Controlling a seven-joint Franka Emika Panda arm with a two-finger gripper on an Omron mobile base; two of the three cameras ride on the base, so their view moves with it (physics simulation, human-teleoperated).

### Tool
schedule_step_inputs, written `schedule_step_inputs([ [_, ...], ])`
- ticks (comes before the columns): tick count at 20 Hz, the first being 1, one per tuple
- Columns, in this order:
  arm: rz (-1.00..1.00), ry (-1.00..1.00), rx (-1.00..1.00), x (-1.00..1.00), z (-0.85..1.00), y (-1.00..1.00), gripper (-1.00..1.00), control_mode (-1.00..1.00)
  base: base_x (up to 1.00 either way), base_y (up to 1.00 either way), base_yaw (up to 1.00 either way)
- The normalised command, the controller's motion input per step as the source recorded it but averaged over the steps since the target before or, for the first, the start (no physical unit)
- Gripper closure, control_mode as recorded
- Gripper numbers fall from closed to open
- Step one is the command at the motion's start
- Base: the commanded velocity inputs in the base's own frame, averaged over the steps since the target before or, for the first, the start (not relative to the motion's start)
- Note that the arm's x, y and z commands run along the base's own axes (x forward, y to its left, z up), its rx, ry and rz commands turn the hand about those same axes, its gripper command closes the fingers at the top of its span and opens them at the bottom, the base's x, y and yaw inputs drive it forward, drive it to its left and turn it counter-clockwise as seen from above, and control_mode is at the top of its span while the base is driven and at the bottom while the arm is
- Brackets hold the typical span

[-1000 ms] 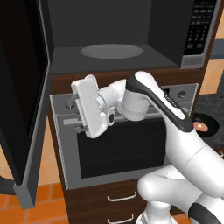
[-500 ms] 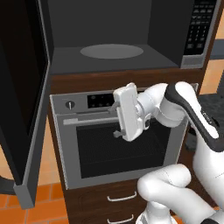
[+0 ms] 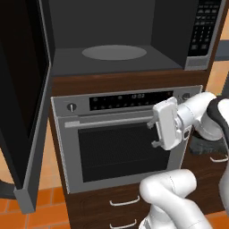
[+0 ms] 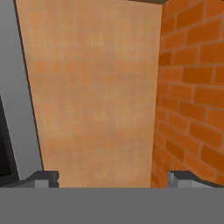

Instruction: Open the microwave, place the bowl with waffle inside the microwave, then close the microwave door and turn it on.

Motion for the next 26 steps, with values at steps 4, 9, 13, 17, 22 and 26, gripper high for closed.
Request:
schedule_step_inputs([
  [4,-0.19,-0.13,-0.15,0.0,-0.31,-1.0,-1.0,-1.0,0.0,0.0,0.0],
  [9,-0.37,-0.15,-0.22,0.0,-0.38,-1.0,-1.0,-1.0,0.0,0.0,0.0],
  [13,-0.45,-0.07,-0.2,0.0,-0.25,-1.0,-1.0,-1.0,0.0,0.0,0.0],
  [17,-0.49,-0.02,-0.12,0.0,-0.19,-1.0,-1.0,-1.0,0.0,0.0,0.0],
  [22,-0.44,0.0,0.02,0.04,-0.12,-1.0,-1.0,-1.0,0.0,0.0,0.0],
  [26,-0.25,0.1,0.26,0.42,-0.34,-1.0,-1.0,-1.0,0.0,0.0,0.0],
])
